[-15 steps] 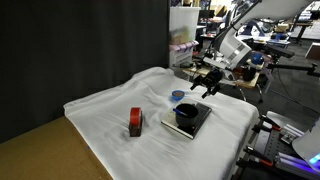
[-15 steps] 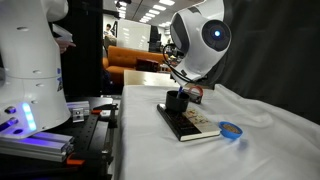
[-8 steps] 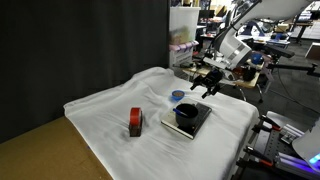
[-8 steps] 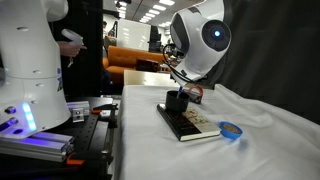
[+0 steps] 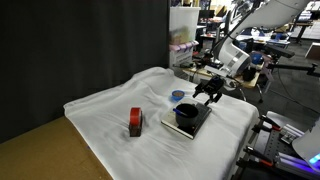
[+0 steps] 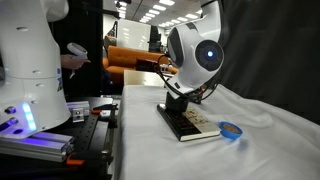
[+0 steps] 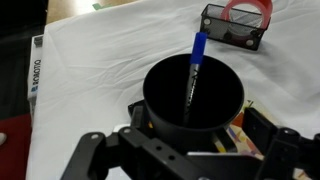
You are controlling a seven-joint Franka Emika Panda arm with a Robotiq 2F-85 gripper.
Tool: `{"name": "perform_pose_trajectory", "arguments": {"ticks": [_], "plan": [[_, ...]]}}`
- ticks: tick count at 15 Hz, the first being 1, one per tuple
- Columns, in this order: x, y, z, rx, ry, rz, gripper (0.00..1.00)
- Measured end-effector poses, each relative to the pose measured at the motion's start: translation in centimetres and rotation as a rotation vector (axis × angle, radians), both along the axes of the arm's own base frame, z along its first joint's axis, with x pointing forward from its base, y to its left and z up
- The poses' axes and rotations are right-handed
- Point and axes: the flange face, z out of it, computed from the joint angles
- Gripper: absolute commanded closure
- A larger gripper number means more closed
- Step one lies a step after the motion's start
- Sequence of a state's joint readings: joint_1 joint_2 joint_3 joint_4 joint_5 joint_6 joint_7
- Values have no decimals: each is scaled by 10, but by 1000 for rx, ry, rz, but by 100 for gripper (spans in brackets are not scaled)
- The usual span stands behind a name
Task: Remove the black cup from the book and place it on the table
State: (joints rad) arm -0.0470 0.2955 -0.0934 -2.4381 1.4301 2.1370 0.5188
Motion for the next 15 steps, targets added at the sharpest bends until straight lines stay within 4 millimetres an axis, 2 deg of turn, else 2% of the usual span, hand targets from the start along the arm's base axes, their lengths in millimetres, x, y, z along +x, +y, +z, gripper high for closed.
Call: {"name": "perform_pose_trajectory", "arguments": {"ticks": [5, 15], "plan": [[-14, 0, -32, 28, 36, 21, 0], [-14, 1, -34, 23, 39, 21, 0]]}}
